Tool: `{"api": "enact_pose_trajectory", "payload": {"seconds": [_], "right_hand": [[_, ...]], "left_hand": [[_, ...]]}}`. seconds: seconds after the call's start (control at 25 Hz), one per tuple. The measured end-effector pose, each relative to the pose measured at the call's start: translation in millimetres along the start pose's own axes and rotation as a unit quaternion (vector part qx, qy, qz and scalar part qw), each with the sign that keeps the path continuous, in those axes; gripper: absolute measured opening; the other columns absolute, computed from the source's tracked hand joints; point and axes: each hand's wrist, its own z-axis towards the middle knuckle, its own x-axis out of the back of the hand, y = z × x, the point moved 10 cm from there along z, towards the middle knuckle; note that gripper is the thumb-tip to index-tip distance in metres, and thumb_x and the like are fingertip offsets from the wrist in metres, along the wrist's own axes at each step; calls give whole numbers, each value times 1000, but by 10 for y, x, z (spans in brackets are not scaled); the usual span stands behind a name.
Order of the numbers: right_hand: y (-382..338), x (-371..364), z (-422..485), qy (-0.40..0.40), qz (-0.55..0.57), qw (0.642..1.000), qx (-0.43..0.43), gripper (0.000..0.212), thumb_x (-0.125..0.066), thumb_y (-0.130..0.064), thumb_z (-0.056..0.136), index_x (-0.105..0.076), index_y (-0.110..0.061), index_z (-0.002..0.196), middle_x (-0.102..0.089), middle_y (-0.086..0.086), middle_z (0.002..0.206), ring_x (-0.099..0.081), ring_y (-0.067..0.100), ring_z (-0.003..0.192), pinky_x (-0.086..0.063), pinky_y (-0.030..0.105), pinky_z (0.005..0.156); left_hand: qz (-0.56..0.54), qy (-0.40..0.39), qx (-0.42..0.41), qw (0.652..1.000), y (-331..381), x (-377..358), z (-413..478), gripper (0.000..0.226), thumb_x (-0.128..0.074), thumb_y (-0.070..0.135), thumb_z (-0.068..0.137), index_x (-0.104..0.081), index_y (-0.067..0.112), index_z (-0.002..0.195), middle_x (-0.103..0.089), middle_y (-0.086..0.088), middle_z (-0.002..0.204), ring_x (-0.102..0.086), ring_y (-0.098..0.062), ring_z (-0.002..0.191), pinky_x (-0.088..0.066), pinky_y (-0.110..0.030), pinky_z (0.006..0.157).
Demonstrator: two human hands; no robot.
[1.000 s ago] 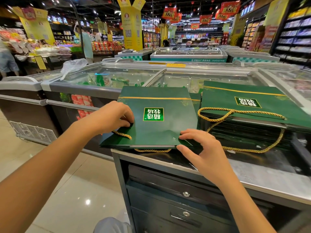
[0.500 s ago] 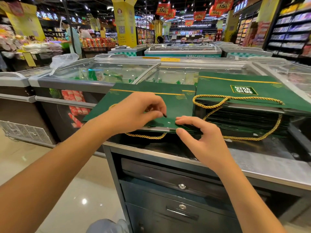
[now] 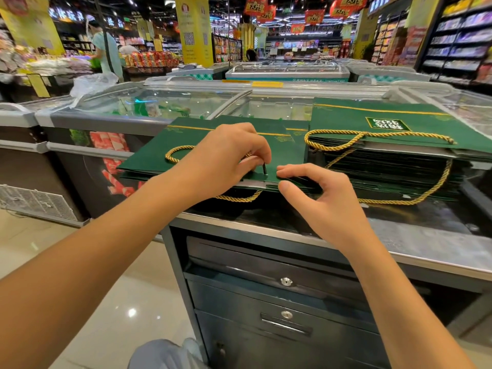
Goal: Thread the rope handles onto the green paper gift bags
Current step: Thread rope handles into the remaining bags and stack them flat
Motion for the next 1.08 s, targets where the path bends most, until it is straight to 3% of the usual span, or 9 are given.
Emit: {"api": "enact_pose_trajectory", "payload": {"seconds": [0.32, 0.48, 0.64, 0.84, 0.92, 1.08], "right_hand": [[-17, -21, 2, -8, -3, 1000, -1, 17, -69, -25, 95, -76, -25, 110, -73, -19, 112, -62, -6, 114, -45, 20, 105], [-36, -17, 7, -5, -4, 1000, 14, 18, -67, -24, 97, -74, -21, 114, -73, -16, 110, -64, 1, 112, -50, 29, 102], [-43, -18, 13, 9, 18, 1000, 23, 13, -68, -19, 96, -68, -16, 109, -73, -11, 106, -66, 6, 109, -53, 32, 98], [-205, 98, -60, 73, -8, 992, 104, 8, -71, -7, 92, -68, -10, 98, -72, -4, 108, -64, 6, 113, -50, 33, 100], [-230, 102, -86, 99, -44, 986, 124, 7, -73, -15, 91, -76, -13, 97, -71, -3, 110, -61, 8, 115, -50, 39, 100], [-192, 61, -57, 119, -104, 983, 90, 32, -64, -47, 87, -81, -22, 98, -68, -7, 117, -53, 10, 119, -45, 46, 102]], "left_hand": [[14, -53, -32, 998, 51, -98, -10, 16, -67, 14, 95, -78, 23, 103, -64, 4, 101, -62, -18, 88, -52, -39, 83], [-43, -101, 12, 994, -31, -118, -89, 24, -61, 25, 99, -73, 24, 119, -64, 13, 104, -59, 0, 94, -43, -14, 84], [-29, -105, 16, 994, -37, -65, -122, 33, -72, 27, 91, -69, 29, 123, -68, 17, 111, -61, 0, 104, -48, -23, 96], [-17, -77, 6, 997, 11, -37, -84, 22, -64, 20, 98, -73, 23, 117, -66, 10, 105, -61, -7, 97, -50, -29, 90], [-12, -65, 8, 998, 28, -39, -67, 22, -60, 17, 100, -72, 21, 118, -66, 6, 106, -61, -12, 98, -50, -31, 89], [-10, -59, 12, 998, 83, -81, -30, 24, -55, 13, 102, -71, 15, 119, -66, 1, 107, -60, -17, 98, -49, -34, 89]]}}
